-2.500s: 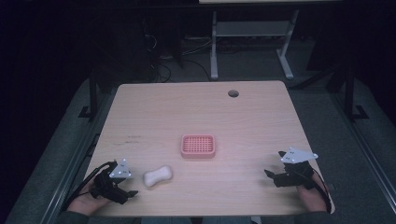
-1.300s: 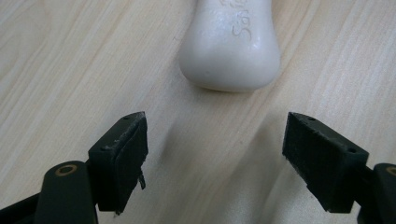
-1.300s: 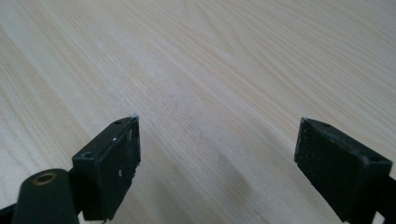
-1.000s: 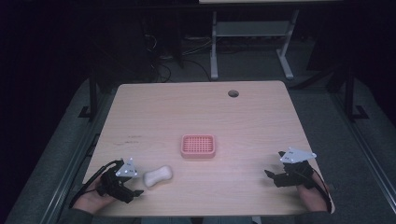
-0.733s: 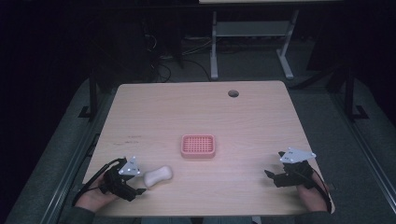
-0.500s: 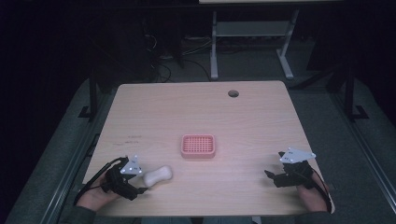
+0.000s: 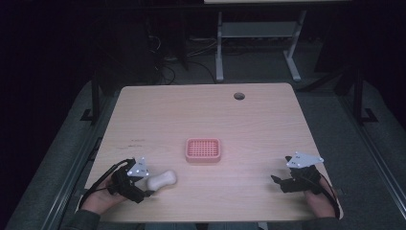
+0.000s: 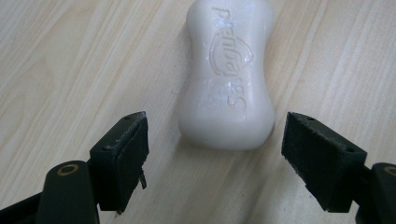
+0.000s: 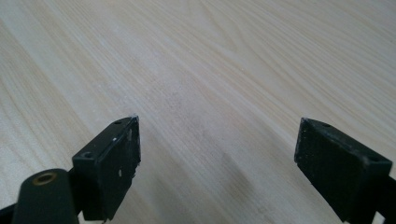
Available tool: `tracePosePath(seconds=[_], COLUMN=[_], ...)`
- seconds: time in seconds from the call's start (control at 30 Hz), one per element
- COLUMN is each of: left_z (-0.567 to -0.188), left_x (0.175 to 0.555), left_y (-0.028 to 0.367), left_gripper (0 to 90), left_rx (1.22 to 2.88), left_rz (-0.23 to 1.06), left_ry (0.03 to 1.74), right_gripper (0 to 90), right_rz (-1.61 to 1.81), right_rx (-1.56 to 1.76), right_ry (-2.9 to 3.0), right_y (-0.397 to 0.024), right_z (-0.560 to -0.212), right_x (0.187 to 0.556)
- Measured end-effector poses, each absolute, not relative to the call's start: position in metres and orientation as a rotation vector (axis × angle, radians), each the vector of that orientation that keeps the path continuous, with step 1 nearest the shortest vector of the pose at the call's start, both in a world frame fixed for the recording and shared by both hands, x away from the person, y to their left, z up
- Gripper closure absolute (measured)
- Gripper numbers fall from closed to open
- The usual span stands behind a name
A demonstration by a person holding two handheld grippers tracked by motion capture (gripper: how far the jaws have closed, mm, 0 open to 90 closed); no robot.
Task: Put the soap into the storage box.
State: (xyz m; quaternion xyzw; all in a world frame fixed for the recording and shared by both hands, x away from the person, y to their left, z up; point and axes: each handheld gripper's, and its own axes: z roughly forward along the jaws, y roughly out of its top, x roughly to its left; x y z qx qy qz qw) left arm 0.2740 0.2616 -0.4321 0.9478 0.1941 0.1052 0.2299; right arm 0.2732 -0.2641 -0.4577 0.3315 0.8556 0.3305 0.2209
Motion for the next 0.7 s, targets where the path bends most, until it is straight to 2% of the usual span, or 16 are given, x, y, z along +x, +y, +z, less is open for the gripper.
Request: tracePosePath(seconds=[0.7], left_z=[-0.432], left_x=[0.286], left_y=[0.244], left_gripper=[23.1], left_rx=[2.628], left_rz=[0.264], left_ry=[0.492], right_gripper=[13.8], right_rz=[0.910], right_rx=[0.915], right_ry=[2.372], right_y=[-0.264], right_z=[-0.458], right_x=[0.273])
